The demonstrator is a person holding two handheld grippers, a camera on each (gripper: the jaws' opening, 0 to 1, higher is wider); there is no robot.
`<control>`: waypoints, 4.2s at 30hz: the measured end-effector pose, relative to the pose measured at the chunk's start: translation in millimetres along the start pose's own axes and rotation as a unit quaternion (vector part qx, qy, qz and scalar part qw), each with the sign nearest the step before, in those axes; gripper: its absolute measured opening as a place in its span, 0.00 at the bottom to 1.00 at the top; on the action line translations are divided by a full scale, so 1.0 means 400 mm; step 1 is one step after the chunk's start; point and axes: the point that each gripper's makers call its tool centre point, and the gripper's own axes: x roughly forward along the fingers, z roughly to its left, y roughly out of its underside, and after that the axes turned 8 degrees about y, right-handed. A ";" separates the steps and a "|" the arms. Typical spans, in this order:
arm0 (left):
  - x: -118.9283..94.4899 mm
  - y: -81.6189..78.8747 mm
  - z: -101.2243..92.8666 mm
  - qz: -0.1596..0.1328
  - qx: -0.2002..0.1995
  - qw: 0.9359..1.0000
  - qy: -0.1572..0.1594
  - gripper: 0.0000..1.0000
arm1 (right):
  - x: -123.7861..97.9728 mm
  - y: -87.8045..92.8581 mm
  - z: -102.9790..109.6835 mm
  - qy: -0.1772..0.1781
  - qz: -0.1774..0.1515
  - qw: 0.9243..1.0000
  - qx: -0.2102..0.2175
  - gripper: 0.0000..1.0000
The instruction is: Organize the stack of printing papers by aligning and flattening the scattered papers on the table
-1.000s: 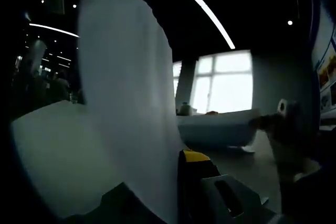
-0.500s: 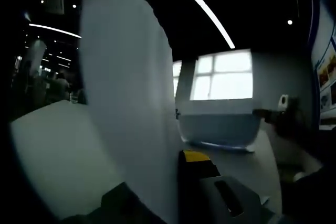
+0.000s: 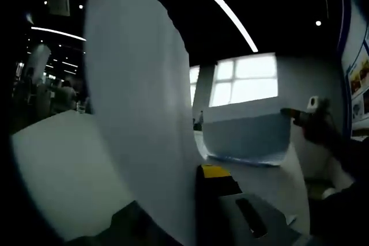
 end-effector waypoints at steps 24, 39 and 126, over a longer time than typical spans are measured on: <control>-0.003 -0.001 -0.012 -0.003 0.000 1.000 0.000 0.06 | 0.038 -0.129 0.007 -0.001 -0.049 0.998 -0.028 0.00; -0.003 -0.003 -0.014 -0.005 -0.001 1.000 0.003 0.06 | 0.036 -0.156 0.073 -0.031 -0.055 0.997 0.046 0.00; -0.008 -0.014 -0.006 -0.027 -0.061 0.998 0.015 0.06 | 0.030 -0.164 0.432 -0.185 -0.088 0.976 -0.072 0.00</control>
